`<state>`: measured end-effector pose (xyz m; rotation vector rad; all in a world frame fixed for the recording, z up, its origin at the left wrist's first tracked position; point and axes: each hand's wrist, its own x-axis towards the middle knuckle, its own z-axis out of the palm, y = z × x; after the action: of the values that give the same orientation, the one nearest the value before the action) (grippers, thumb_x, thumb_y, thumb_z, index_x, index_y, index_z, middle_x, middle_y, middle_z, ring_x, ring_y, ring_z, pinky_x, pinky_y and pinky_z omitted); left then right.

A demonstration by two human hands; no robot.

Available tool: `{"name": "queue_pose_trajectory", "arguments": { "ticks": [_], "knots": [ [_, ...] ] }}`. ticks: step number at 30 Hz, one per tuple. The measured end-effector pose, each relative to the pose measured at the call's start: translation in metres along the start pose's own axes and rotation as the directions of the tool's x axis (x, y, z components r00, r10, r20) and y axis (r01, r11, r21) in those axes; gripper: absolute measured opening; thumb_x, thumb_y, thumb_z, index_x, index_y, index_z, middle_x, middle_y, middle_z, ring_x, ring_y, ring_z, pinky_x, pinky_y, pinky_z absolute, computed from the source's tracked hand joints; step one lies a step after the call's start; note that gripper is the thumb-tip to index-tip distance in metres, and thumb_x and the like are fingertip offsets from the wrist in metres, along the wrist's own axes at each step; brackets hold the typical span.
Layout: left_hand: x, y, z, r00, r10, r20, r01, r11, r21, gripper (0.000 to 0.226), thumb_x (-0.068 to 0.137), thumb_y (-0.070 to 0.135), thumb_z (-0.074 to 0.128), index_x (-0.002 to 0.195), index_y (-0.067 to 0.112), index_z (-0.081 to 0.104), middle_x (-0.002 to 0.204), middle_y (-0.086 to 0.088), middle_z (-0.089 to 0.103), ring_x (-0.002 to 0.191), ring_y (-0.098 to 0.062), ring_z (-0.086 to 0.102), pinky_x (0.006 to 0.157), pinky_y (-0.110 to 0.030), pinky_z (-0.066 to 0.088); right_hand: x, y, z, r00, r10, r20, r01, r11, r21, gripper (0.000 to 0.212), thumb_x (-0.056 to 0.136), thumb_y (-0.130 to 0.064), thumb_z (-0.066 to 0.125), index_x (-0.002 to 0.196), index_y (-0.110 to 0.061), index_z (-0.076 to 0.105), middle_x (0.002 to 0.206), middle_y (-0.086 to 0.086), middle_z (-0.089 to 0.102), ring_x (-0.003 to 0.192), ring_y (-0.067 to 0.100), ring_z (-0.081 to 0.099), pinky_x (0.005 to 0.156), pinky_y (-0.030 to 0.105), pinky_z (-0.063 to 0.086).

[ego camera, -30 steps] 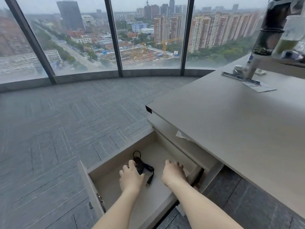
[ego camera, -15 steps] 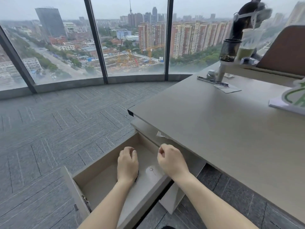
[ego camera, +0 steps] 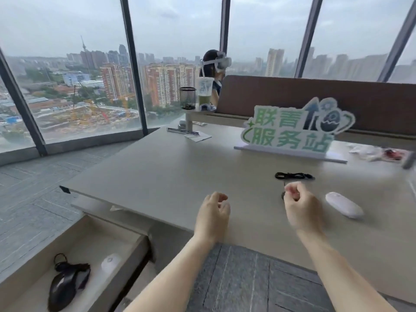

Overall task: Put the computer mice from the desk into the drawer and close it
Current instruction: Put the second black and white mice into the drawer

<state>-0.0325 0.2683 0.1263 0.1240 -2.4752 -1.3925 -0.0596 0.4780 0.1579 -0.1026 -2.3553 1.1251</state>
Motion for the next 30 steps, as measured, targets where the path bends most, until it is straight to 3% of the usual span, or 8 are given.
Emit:
{"name": "queue_pose_trajectory", "arguments": {
  "ticks": [4,9,12,16,19,23,26,30],
  "knots": [
    [0.001,0.048,0.076,0.975,0.031,0.22,-0.041,0.998,0.042,0.042,0.088,0.036,0.055,0.128,0.027,0.051,0.131,0.002,0.05,0.107,-0.015,0.056,0.088,-0.029,0.046,0.035,0.086,-0.046,0.988,0.061,-0.145,-0.094,0.968,-0.231,0.029,0.082,-0.003,0.06,0.11,-0.01,0.063,0.116,0.015,0.064,0.107,0.041,0.051,0.093,0.045,0.043],
    [0.003,0.093,0.153,0.952,0.031,0.303,-0.075,0.988,0.135,0.067,0.077,0.053,0.059,0.138,0.036,0.039,0.15,0.001,0.031,0.131,-0.025,0.039,0.1,-0.037,0.041,0.066,0.145,-0.068,0.961,0.259,0.093,-0.196,0.881,-0.432,0.064,0.085,-0.035,0.068,0.142,-0.019,0.042,0.144,0.012,0.043,0.123,0.042,0.044,0.102,0.046,0.039],
    [0.007,0.104,0.179,0.961,0.018,0.277,-0.11,0.941,0.321,0.057,0.075,0.059,0.055,0.128,0.038,0.047,0.151,-0.002,0.03,0.122,-0.031,0.042,0.095,-0.038,0.041,0.078,0.153,-0.07,0.951,0.254,0.177,-0.156,0.886,-0.436,0.071,0.087,-0.039,0.066,0.148,-0.02,0.034,0.148,0.013,0.04,0.128,0.04,0.044,0.106,0.044,0.036],
    [0.016,0.106,0.188,0.982,0.046,0.185,-0.113,0.922,0.37,0.027,0.077,0.032,0.053,0.104,0.026,0.054,0.126,-0.004,0.044,0.106,-0.035,0.05,0.08,-0.037,0.041,0.085,0.152,-0.067,0.95,0.244,0.196,-0.137,0.887,-0.44,0.064,0.088,-0.031,0.063,0.146,-0.021,0.039,0.138,0.021,0.05,0.122,0.042,0.048,0.105,0.045,0.039],
    [0.025,0.097,0.179,0.995,-0.013,0.101,-0.029,0.915,0.401,0.029,0.079,0.02,0.052,0.107,0.019,0.047,0.127,-0.01,0.045,0.107,-0.035,0.05,0.078,-0.037,0.039,0.08,0.144,-0.065,0.952,0.241,0.186,-0.152,0.906,-0.396,0.055,0.084,-0.021,0.061,0.136,-0.019,0.045,0.128,0.021,0.051,0.115,0.041,0.047,0.097,0.041,0.041],
    [0.033,0.075,0.153,1.0,-0.014,0.019,0.004,0.892,0.452,0.039,0.084,0.034,0.054,0.117,0.015,0.043,0.114,-0.014,0.059,0.109,-0.035,0.049,0.088,-0.04,0.041,0.065,0.12,-0.067,0.969,0.218,0.12,-0.189,0.958,-0.214,0.051,0.079,-0.015,0.067,0.127,-0.017,0.049,0.119,0.019,0.051,0.101,0.035,0.05,0.08,0.033,0.038],
    [0.031,0.067,0.114,0.997,-0.002,-0.079,0.024,0.961,0.276,0.042,0.083,0.035,0.056,0.118,0.016,0.043,0.114,-0.012,0.059,0.107,-0.032,0.046,0.088,-0.041,0.043,0.052,0.091,-0.065,0.98,0.18,0.083,-0.169,0.978,-0.12,0.048,0.079,-0.018,0.066,0.123,-0.023,0.049,0.118,0.011,0.052,0.089,0.027,0.048,0.076,0.033,0.038],
    [0.014,0.067,0.044,0.973,0.091,-0.21,-0.083,0.995,0.047,0.046,0.08,0.032,0.063,0.119,0.02,0.043,0.116,-0.005,0.058,0.107,-0.024,0.043,0.084,-0.034,0.039,0.029,0.031,-0.052,0.995,0.05,0.08,-0.056,0.996,0.072,0.041,0.081,-0.018,0.065,0.116,-0.027,0.048,0.12,0.0,0.053,0.092,0.019,0.05,0.076,0.032,0.036]
  ]
}}
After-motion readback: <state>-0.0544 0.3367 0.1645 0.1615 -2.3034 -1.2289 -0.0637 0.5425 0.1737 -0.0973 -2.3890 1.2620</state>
